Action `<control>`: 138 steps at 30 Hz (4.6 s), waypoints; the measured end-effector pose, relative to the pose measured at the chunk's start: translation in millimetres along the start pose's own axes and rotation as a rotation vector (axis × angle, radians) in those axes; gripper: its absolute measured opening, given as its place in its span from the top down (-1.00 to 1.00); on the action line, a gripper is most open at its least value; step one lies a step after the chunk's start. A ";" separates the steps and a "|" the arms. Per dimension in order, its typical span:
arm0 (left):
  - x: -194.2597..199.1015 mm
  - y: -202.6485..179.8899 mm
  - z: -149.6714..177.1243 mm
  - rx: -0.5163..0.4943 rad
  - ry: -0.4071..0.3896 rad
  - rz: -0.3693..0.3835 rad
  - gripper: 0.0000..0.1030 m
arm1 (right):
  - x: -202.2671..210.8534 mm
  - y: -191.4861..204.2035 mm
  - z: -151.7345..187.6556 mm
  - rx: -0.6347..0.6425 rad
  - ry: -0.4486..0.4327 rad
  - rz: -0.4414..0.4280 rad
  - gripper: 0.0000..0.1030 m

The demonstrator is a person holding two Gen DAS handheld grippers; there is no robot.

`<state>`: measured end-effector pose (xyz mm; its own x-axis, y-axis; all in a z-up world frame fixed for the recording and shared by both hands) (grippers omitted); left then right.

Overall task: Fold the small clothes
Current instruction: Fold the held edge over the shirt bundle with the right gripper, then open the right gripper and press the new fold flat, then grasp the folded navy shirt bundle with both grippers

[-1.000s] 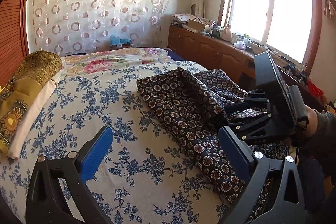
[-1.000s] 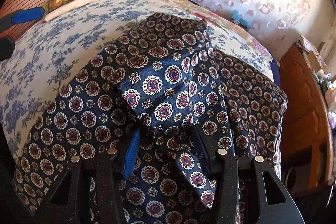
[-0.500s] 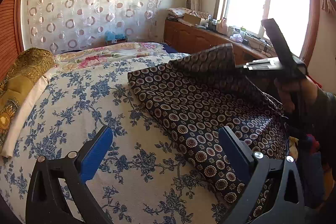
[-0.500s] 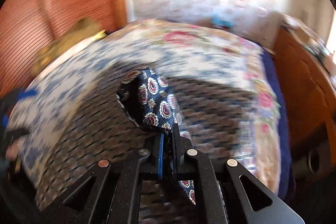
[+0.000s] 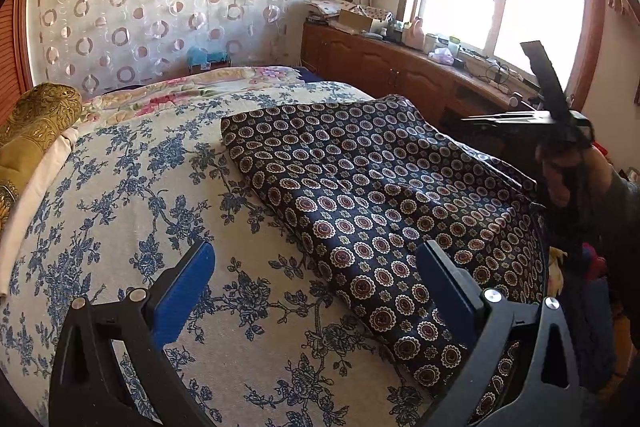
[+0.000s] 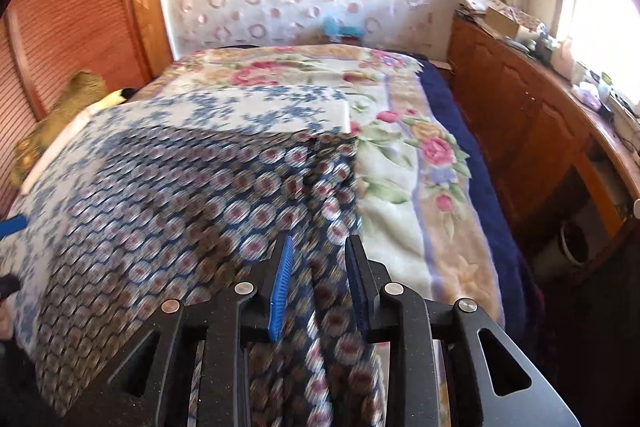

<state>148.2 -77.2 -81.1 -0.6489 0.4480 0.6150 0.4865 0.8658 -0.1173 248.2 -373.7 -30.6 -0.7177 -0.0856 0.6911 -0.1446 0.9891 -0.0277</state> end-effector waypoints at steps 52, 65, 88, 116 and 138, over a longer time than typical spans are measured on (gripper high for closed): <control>12.7 -53.1 61.1 -0.044 0.153 0.112 -0.39 | 86.3 -30.0 163.8 -0.182 -0.020 -0.005 -0.12; 10.5 -66.6 65.6 -0.064 0.191 0.142 0.13 | 97.0 -23.4 163.9 -0.134 -0.021 0.002 -0.09; 34.1 -86.3 9.3 -0.128 0.078 0.250 0.94 | 145.9 13.6 150.9 -0.045 -0.141 -0.005 -0.16; -16.8 -23.9 -88.7 0.008 -0.027 0.218 0.94 | 67.4 50.9 106.0 0.291 -0.044 -0.027 0.83; -60.5 60.1 -96.6 0.055 0.044 0.044 -0.45 | -59.3 99.6 -62.9 0.366 -0.084 -0.065 0.88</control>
<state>273.2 -73.8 -50.0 -0.6004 0.4771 0.6418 0.4804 0.8568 -0.1874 319.2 -262.6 -28.9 -0.7502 -0.1709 0.6387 -0.4141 0.8746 -0.2524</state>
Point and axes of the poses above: each gripper's, at about its wrist camera, not at the fingertips, and x roughly against the way its jaws point, y to its left, z to its underside, the point moved 1 cm from there along -x, roughly the way its jaws point, and after that the axes turned 1 degree about -x, right-handed, at the moved point
